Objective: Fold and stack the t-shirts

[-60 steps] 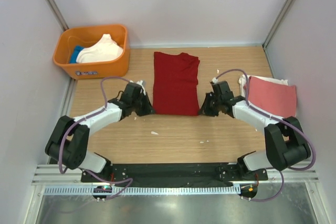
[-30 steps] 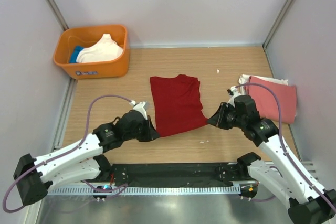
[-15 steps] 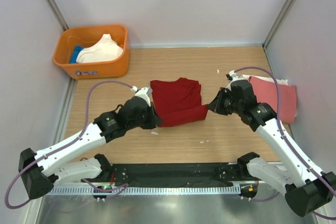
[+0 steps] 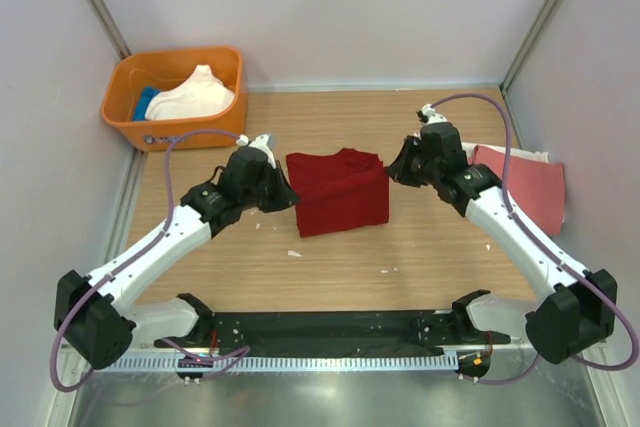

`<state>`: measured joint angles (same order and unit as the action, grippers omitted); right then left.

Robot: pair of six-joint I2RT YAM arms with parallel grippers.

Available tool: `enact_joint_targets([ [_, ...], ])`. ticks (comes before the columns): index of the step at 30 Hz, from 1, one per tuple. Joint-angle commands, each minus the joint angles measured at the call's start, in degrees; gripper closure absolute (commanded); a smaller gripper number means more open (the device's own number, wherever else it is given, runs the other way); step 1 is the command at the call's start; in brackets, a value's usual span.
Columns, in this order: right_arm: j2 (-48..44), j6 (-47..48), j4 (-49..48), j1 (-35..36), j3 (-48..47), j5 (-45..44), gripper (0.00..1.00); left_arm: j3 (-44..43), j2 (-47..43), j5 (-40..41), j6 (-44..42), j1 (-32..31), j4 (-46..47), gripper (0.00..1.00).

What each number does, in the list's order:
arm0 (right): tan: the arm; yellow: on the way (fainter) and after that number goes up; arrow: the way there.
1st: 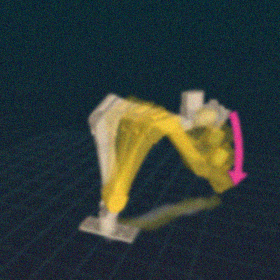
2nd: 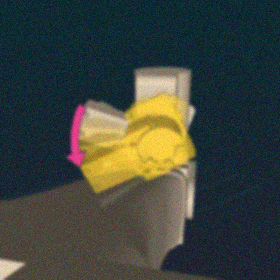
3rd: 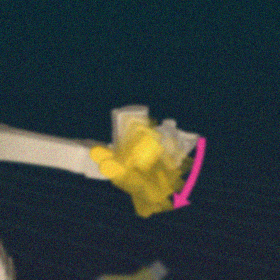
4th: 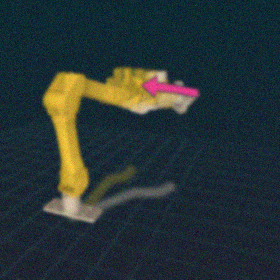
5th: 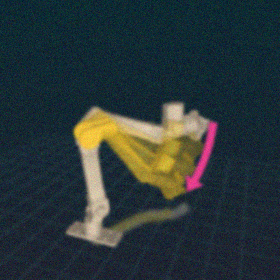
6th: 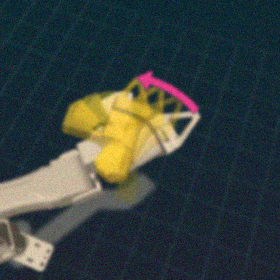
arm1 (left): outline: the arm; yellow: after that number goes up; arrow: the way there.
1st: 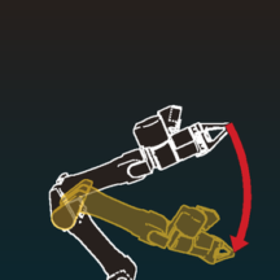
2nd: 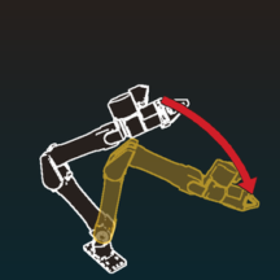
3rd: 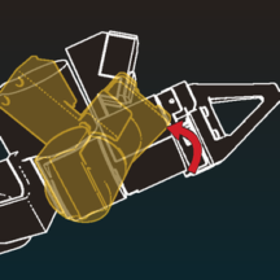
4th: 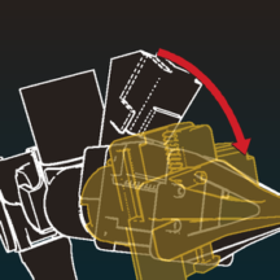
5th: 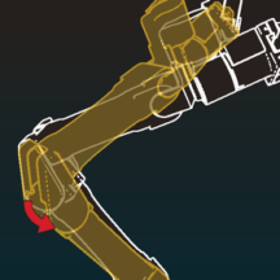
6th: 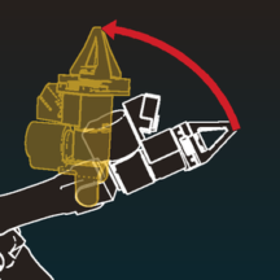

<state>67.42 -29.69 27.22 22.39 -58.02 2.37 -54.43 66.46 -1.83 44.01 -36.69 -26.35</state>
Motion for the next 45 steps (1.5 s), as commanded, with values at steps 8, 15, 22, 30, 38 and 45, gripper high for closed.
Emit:
enact_joint_targets([
  [8, 12.9, 3.3, -10.2, -1.4, -9.9, -5.1, 0.99, -8.1, 10.3, -4.9, -6.2, 7.1, 2.0, 1.0],
  [15, 23.0, 4.6, -11.1, -3.0, -16.7, -3.4, 0.99, -12.4, 19.5, -7.1, -7.3, 10.2, 3.8, 1.0],
  [22, 32.9, 4.5, -13.3, -4.6, -22.8, -0.5, 0.99, -19.9, 29.9, -9.2, -8.1, 14.1, 4.1, 1.0],
  [30, 50.9, 1.1, -15.1, -7.0, -39.3, 3.2, 0.31, -27.6, 39.6, -7.6, -6.4, 18.5, 7.0, 0.35],
  [38, 38.4, 2.4, -19.0, -8.9, -22.8, 4.1, 0.3, -21.1, 34.9, -7.1, -7.3, 18.4, 9.7, 0.16],
  [45, 32.4, 2.4, -18.3, -11.5, -11.6, 7.8, 0.1, -12.9, 32.7, -9.5, -5.2, 15.7, 15.8, 0.14],
])
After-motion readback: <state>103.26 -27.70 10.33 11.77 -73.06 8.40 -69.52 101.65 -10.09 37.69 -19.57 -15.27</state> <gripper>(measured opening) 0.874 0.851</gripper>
